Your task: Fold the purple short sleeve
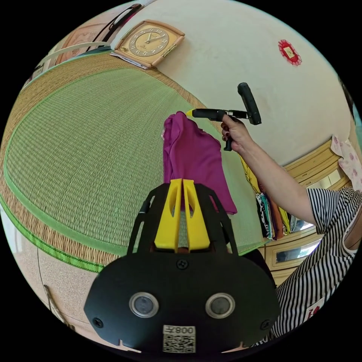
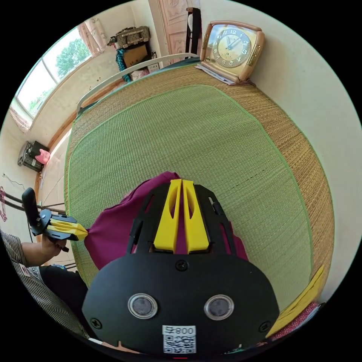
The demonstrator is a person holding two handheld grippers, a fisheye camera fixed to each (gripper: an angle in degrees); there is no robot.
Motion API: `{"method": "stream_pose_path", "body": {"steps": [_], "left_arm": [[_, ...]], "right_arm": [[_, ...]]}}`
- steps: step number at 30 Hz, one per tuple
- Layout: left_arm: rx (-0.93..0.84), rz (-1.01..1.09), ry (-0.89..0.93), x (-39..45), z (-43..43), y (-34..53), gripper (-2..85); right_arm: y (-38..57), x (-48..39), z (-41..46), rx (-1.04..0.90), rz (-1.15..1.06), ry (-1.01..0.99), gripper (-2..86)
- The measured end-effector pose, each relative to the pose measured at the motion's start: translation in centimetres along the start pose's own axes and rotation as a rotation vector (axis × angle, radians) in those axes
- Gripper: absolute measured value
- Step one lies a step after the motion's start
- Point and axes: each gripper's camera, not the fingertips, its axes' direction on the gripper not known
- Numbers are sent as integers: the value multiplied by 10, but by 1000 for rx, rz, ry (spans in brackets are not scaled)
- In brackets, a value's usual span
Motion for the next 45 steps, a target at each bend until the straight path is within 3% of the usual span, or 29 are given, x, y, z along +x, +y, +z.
{"method": "stream_pose_path", "body": {"steps": [6, 13, 27, 31, 34, 39, 45], "left_arm": [[9, 60, 14, 10, -2, 3, 1], [-91, 21, -31, 4, 24, 5, 1], [-52, 66, -33, 17, 26, 14, 1], [-97, 27, -38, 12, 37, 16, 1], [-61, 36, -43, 19, 29, 18, 1], [-104, 16, -44, 19, 34, 26, 1], [-117, -14, -6, 23, 38, 33, 1]], "right_arm": [[52, 29, -54, 138, 67, -62, 1], [81, 56, 7, -67, 115, -71, 0], [134, 112, -69, 141, 282, -140, 1], [152, 146, -43, 26, 362, -145, 1], [173, 163, -73, 118, 441, -212, 1], [228, 130, -128, 222, 400, -398, 1], [317, 48, -124, 15, 375, -510, 1]]}}
